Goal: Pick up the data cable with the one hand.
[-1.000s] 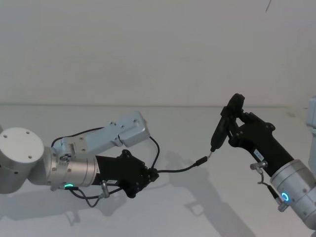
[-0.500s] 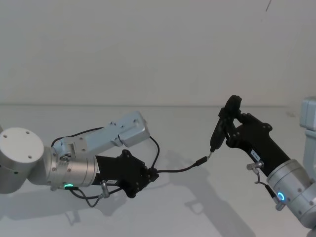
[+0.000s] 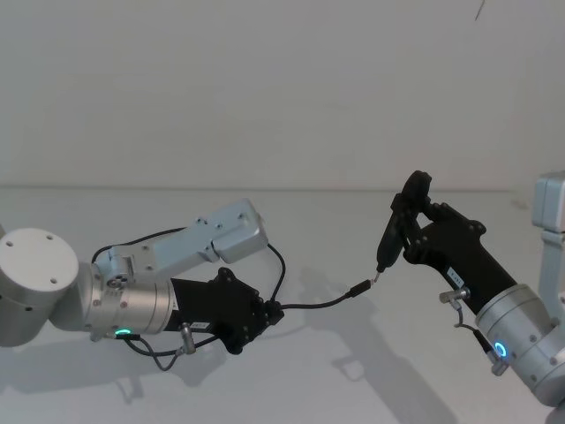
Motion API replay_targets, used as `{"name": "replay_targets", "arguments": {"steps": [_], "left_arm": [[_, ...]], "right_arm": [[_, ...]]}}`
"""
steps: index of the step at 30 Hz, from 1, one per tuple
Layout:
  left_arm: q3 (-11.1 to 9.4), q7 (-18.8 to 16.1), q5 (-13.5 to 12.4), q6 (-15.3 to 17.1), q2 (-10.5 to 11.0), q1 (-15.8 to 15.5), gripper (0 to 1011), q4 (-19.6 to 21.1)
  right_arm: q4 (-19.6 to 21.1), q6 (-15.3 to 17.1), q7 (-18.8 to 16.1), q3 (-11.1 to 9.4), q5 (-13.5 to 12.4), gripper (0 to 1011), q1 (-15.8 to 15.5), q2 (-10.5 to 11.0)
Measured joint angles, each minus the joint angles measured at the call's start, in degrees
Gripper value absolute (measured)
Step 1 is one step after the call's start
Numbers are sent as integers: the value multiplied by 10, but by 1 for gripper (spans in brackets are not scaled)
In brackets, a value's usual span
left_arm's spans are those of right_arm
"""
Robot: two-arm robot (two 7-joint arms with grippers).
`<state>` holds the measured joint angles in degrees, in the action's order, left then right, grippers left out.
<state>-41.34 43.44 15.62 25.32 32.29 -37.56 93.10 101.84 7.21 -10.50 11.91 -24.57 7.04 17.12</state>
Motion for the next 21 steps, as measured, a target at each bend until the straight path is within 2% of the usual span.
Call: {"name": "replay_targets", "arguments": {"steps": [21], "left_arm": [[0, 0, 0, 0, 0, 0, 36, 0]], "right_arm": [[-3, 6, -2, -4, -4, 279, 2, -5]]}}
